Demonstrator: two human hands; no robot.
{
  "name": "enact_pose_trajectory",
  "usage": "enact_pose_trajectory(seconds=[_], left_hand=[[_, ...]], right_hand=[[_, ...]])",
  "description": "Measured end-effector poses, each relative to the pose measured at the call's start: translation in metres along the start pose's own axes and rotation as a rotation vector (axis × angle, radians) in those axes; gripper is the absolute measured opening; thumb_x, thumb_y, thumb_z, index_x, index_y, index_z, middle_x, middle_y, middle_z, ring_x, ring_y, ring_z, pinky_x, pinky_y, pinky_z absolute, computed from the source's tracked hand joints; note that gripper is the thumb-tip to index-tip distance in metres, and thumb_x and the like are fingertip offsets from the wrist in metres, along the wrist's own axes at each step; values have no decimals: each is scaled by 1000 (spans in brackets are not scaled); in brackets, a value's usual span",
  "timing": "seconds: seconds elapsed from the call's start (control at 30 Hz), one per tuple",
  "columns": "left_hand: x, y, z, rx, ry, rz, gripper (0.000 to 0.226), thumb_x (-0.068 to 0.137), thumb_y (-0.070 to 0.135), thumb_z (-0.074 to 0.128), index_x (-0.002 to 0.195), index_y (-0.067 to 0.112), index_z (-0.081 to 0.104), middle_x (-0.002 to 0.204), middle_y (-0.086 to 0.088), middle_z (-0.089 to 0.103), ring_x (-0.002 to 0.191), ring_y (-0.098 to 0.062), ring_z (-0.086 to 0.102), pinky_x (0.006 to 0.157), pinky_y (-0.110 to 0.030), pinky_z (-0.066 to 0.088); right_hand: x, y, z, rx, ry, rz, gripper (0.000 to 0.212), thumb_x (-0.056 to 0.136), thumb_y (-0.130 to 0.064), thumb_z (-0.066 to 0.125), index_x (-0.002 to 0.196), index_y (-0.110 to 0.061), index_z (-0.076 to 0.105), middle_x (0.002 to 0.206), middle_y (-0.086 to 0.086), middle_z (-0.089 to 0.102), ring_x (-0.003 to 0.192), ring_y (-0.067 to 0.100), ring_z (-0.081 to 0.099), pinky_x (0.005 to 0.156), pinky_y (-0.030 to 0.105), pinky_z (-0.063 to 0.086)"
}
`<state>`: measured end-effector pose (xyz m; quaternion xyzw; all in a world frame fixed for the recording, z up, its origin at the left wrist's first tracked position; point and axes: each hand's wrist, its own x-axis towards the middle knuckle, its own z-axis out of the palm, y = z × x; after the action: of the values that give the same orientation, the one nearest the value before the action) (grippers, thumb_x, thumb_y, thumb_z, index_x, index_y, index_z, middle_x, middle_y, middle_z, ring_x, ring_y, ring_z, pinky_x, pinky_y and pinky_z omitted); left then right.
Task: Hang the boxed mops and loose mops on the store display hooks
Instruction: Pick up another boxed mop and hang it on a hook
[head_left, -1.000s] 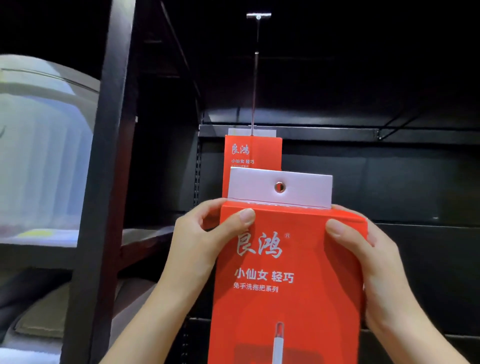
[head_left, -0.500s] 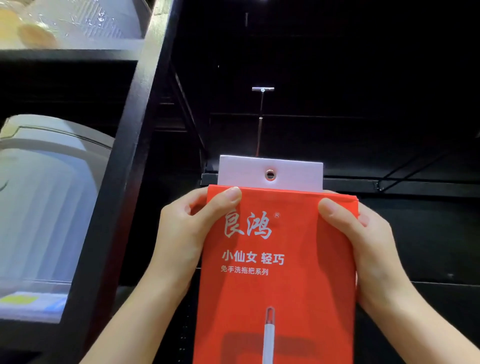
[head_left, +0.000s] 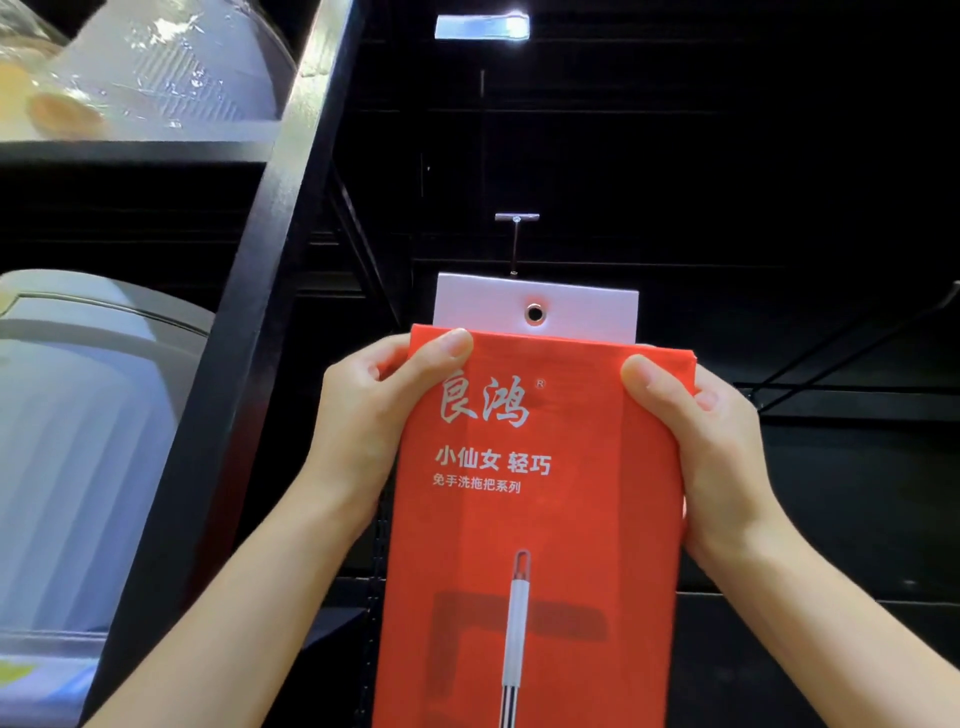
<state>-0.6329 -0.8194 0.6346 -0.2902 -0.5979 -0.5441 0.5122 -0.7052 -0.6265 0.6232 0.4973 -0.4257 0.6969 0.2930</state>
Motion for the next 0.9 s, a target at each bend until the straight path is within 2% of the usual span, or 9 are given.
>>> enact_pose_trajectory(seconds=[0.37, 0.5, 0.73, 0.9], left_hand=[[39, -3, 6, -68, 14, 8, 41, 56, 53, 76, 79, 19, 77, 82, -11, 77, 71, -25, 73, 68, -39, 58], [48, -7, 7, -86, 45, 11, 42, 55, 54, 77, 78, 19, 76, 82, -10, 76, 71, -26, 73, 71, -43, 57], [63, -13, 9, -127, 55, 17, 45, 53, 55, 77, 75, 16, 77, 79, -11, 76, 67, -24, 72, 65, -37, 56], [66, -21, 7, -171, 65, -4, 46, 52, 54, 78, 76, 14, 76, 78, -11, 76, 65, -24, 72, 62, -35, 57]], right_hand=[[42, 1, 5, 38, -32, -55, 41, 64, -44, 77, 92, -14, 73, 90, 12, 75, 78, 26, 73, 63, 34, 57], [51, 1, 7, 17, -51, -72, 38, 66, -44, 77, 91, -16, 74, 89, 9, 76, 78, 24, 74, 62, 31, 57], [66, 1, 9, -10, -75, -79, 38, 64, -46, 77, 87, -16, 73, 87, 10, 76, 77, 25, 73, 63, 34, 58], [68, 6, 13, -23, -93, -83, 33, 67, -42, 77, 86, -15, 73, 80, 4, 75, 71, 19, 72, 59, 29, 56]])
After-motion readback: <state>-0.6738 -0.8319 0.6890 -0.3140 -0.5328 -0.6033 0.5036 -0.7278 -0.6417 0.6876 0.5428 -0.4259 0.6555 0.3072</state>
